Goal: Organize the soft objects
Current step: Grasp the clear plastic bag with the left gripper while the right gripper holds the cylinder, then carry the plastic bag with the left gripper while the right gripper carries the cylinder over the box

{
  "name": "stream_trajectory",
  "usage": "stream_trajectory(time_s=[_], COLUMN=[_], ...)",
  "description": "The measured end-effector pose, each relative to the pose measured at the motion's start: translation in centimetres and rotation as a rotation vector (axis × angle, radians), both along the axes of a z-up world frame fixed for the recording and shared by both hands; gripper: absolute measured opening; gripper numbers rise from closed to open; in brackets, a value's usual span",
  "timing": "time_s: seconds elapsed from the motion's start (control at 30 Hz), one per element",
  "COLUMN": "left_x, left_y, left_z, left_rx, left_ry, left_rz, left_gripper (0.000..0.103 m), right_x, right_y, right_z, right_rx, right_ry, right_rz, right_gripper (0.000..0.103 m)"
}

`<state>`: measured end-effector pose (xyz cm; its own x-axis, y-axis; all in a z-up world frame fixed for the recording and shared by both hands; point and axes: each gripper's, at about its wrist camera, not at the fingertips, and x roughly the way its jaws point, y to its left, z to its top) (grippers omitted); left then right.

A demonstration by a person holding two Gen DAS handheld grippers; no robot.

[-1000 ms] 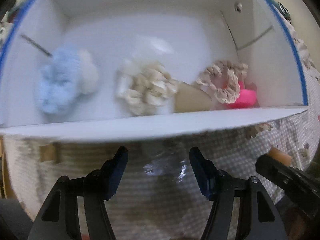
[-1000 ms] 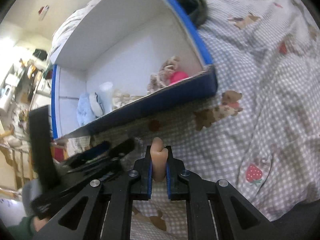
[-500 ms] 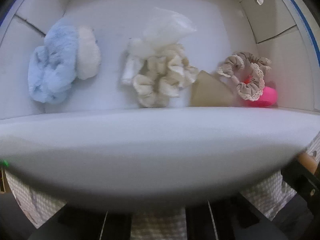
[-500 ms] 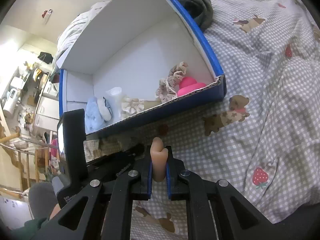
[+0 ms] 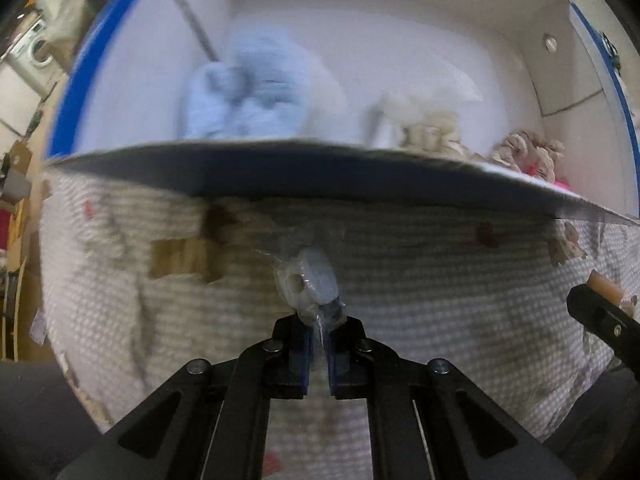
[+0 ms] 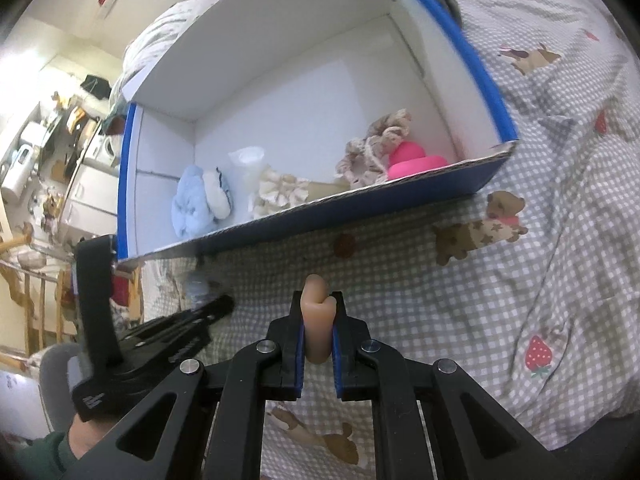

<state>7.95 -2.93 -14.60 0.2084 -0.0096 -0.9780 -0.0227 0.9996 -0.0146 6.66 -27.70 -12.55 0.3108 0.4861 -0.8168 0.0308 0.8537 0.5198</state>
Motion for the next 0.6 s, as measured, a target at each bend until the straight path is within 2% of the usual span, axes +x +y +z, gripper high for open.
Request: stream_trajectory(time_s=[0.13, 0.27, 0.37, 0.6], left_x=[-2.4, -4.4, -5.6, -5.1], left_y=[1.8, 4.5, 5.5, 3.4], left_z=[1.5, 4.4, 6.7, 11.3], left_rx=[0.017, 0.021, 0.023, 0.021], left_ry=[-0.024, -0.100, -0.156, -0.269], left_rz=[0.053, 0.143, 0.159, 0.155], left_gripper=[0.006, 0.006, 0.006, 0.006], right_x=[0.1, -0.1, -0.6, -0.5], right_y=[1.3, 3.2, 4.3, 5.3], right_z=[0.4, 1.2, 2.1, 5.3], right_rx=[-0.015, -0.037, -0.041, -0.023], right_ry=[-0.014, -0.049, -0.093, -0.203], right_rz=[0.039, 0.101, 0.142, 0.186], right_gripper=[0.012, 0.012, 0.012, 0.012])
